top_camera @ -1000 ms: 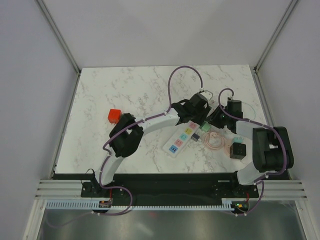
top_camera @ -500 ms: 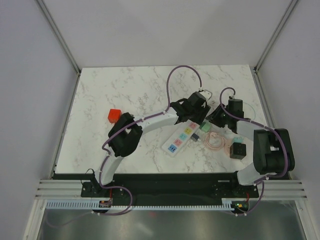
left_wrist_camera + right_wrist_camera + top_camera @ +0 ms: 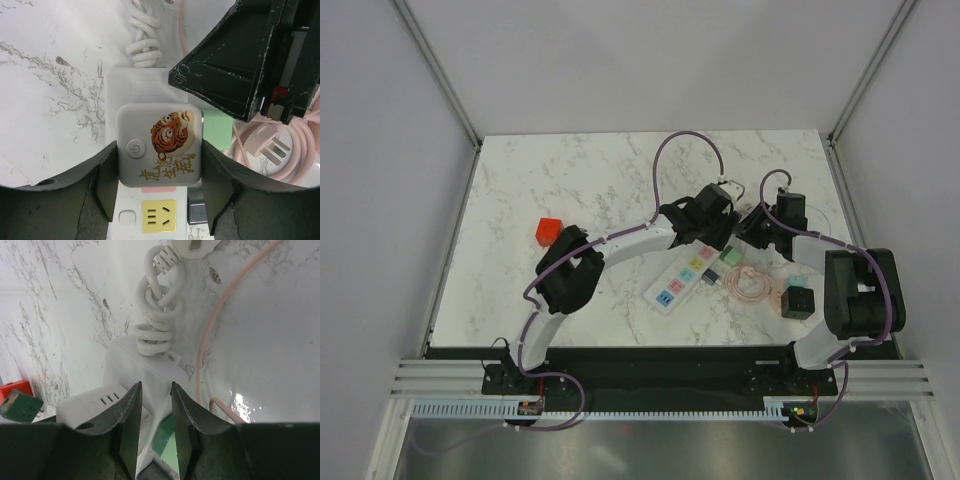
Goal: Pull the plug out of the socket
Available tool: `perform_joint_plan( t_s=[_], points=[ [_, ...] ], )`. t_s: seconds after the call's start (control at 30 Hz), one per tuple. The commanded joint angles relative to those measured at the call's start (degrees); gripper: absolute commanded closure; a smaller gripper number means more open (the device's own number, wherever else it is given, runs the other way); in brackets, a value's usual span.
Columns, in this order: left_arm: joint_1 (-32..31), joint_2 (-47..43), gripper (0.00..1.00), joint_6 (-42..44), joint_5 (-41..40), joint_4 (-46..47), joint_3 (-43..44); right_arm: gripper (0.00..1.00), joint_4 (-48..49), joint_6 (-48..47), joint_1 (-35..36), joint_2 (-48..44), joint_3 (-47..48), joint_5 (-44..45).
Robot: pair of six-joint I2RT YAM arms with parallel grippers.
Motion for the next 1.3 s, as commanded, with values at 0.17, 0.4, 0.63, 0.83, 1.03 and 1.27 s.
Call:
perform_joint_plan(
  t_s=[0.17,0.4,0.63,0.83,1.03,1.27],
  points=[
    [-1.1,-1.1,0.98,-2.3,7.5,-0.4,-0.7,0.63,3.1,0.2,0.4,1.6,-3.0,-0.9],
    [-1.2,-2.6,0.98,-2.8,8.4,2.5,-1.6,0.64,2.6,-0.4,0.3,3.4,-3.9,1.7],
    [-4.6,-4.3,0.98,5.2,-6.5,2.8,-2.4,0.67,1.7,-0.1,0.3,4.5,-4.3,3.6],
    [-0.9,-6.6,0.98,-2.9,7.5,5.8,-5.9,0.66,0.8,-0.5,0.4,4.3,-4.4,4.7],
    [5.2,-8.2,0.98,-14.0,21.1,10.6,-9.4,0.67,-0.2,-1.2,0.4,3.7,-4.5,5.4],
    [3.3,-9.3,0.98,-4.9,11.1,2.0,-5.6,0.66,0.2,-0.6,0.4,3.7,-4.8,4.8]
  ],
)
